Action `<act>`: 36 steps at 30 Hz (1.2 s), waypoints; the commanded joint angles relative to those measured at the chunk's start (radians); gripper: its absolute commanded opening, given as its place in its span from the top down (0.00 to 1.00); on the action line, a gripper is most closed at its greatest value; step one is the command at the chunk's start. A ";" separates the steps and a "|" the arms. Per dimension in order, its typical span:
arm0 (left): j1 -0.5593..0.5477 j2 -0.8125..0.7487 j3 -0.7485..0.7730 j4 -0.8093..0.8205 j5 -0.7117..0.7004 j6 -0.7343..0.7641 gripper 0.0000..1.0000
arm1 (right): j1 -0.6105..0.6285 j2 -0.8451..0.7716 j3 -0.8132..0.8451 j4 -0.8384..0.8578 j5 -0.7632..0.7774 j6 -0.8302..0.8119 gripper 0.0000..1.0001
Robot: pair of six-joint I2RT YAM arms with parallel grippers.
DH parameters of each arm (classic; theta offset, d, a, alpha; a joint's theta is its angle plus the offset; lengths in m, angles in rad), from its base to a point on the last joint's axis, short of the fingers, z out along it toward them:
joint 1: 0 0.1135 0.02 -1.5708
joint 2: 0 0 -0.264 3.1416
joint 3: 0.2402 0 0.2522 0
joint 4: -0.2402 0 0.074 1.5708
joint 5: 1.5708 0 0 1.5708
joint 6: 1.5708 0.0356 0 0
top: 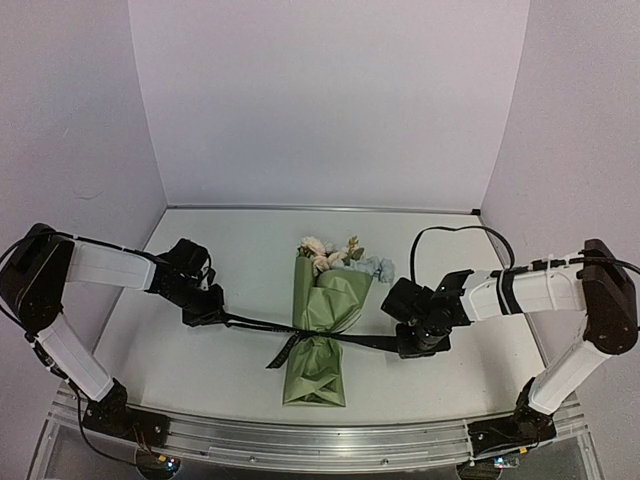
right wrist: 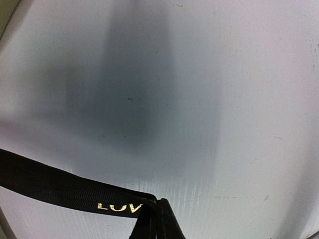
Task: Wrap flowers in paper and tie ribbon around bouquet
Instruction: Tie the half-tied ribbon around the folded bouquet, then adjust the ribbon on the folded bouquet.
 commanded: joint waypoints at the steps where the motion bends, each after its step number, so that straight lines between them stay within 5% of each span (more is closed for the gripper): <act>1: 0.064 -0.027 -0.016 -0.033 -0.091 0.027 1.00 | -0.014 0.007 -0.037 -0.173 0.080 0.026 1.00; 10: 0.033 -0.030 0.013 0.007 0.038 0.096 0.98 | 0.002 -0.018 -0.002 -0.101 0.015 -0.016 0.98; 14: 0.012 -0.095 0.028 -0.023 0.012 0.113 0.56 | 0.017 -0.074 0.020 -0.096 -0.009 -0.014 0.58; 16: -0.005 -0.143 0.040 -0.049 -0.006 0.127 0.41 | 0.019 -0.126 0.020 -0.098 -0.009 0.001 0.48; 19: -0.066 -0.196 0.070 -0.105 -0.074 0.145 0.34 | 0.020 -0.191 0.031 -0.105 -0.005 0.034 0.41; 27: -0.273 -0.222 0.050 -0.067 -0.068 0.128 0.41 | 0.020 -0.194 0.136 -0.131 0.006 0.112 0.36; 36: -0.482 -0.042 0.081 0.050 -0.041 0.173 0.43 | 0.021 -0.208 0.145 -0.143 -0.024 0.171 0.37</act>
